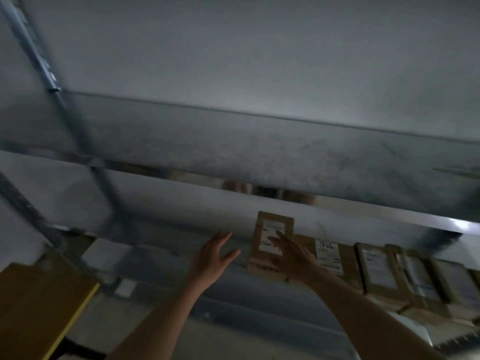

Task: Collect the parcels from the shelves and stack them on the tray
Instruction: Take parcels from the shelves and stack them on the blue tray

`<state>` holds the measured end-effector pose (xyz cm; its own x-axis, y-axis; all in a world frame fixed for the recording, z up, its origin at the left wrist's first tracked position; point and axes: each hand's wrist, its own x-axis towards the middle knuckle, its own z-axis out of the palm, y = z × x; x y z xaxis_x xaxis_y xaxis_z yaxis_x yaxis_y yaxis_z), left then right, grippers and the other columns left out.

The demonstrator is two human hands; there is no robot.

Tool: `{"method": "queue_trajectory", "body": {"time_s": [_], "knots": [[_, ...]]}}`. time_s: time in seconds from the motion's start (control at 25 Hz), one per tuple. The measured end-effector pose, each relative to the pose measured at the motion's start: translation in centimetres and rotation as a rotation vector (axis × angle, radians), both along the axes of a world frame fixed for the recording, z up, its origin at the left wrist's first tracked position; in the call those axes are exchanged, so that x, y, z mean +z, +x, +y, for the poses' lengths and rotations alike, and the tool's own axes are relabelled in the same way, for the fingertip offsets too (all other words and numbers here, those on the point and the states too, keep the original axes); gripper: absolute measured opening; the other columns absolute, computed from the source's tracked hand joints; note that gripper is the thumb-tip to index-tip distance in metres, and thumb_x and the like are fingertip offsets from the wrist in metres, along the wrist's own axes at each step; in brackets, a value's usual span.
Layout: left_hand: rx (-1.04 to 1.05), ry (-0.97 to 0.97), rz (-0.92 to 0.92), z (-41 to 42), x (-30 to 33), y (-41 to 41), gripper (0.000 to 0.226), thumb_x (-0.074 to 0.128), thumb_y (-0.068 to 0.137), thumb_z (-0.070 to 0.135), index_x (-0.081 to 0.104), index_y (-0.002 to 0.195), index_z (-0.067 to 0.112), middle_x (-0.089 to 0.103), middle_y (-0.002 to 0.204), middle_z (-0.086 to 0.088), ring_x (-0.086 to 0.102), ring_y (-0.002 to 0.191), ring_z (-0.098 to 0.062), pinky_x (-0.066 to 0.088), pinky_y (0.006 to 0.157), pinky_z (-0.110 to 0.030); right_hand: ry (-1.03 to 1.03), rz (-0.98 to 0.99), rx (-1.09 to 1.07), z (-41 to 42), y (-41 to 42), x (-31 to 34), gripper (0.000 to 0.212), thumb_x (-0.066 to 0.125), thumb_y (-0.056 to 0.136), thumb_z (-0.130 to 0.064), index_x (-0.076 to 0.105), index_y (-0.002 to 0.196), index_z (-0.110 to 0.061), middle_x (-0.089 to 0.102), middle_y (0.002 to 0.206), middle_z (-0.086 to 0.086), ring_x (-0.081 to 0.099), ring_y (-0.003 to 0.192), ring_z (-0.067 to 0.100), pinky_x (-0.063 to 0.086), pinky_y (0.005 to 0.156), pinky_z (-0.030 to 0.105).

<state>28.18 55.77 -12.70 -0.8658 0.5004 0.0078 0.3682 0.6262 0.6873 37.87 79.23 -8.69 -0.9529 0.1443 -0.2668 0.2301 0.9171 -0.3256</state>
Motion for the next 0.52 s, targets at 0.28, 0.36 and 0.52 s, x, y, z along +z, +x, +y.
{"method": "queue_trajectory", "body": {"time_s": [0.28,0.36,0.52], "knots": [[-0.069,0.016,-0.058,6.8,-5.3,-0.8,0.063,0.05,0.094,0.057,0.033,0.151,0.034,0.02,0.162,0.007,0.022,0.147,-0.013,0.024,0.115,-0.034,-0.072,0.033,-0.068,4.0,-0.3,-4.2,0.06,0.059,0.098,-0.03,0.034,0.152,-0.027,0.036,0.154,-0.005,0.05,0.13,0.021,0.05,0.099,0.031],[-0.111,0.042,-0.079,8.5,-6.3,-1.1,0.063,0.048,0.096,0.056,0.031,0.152,0.034,0.018,0.162,0.006,0.02,0.148,-0.015,0.021,0.113,-0.031,-0.077,0.046,-0.07,4.7,-1.0,-5.6,0.06,0.061,0.097,-0.027,0.035,0.15,-0.025,0.04,0.148,-0.004,0.055,0.122,0.019,0.051,0.089,0.024],[-0.187,0.13,-0.116,10.6,-8.3,-1.6,0.054,0.044,0.097,0.058,0.027,0.147,0.048,0.023,0.16,0.01,0.028,0.144,-0.014,0.032,0.114,-0.037,-0.108,0.023,-0.042,5.6,-1.8,-8.7,0.069,0.061,0.095,-0.037,0.026,0.155,-0.034,0.015,0.164,-0.012,0.053,0.129,0.024,0.053,0.093,0.03]]}}
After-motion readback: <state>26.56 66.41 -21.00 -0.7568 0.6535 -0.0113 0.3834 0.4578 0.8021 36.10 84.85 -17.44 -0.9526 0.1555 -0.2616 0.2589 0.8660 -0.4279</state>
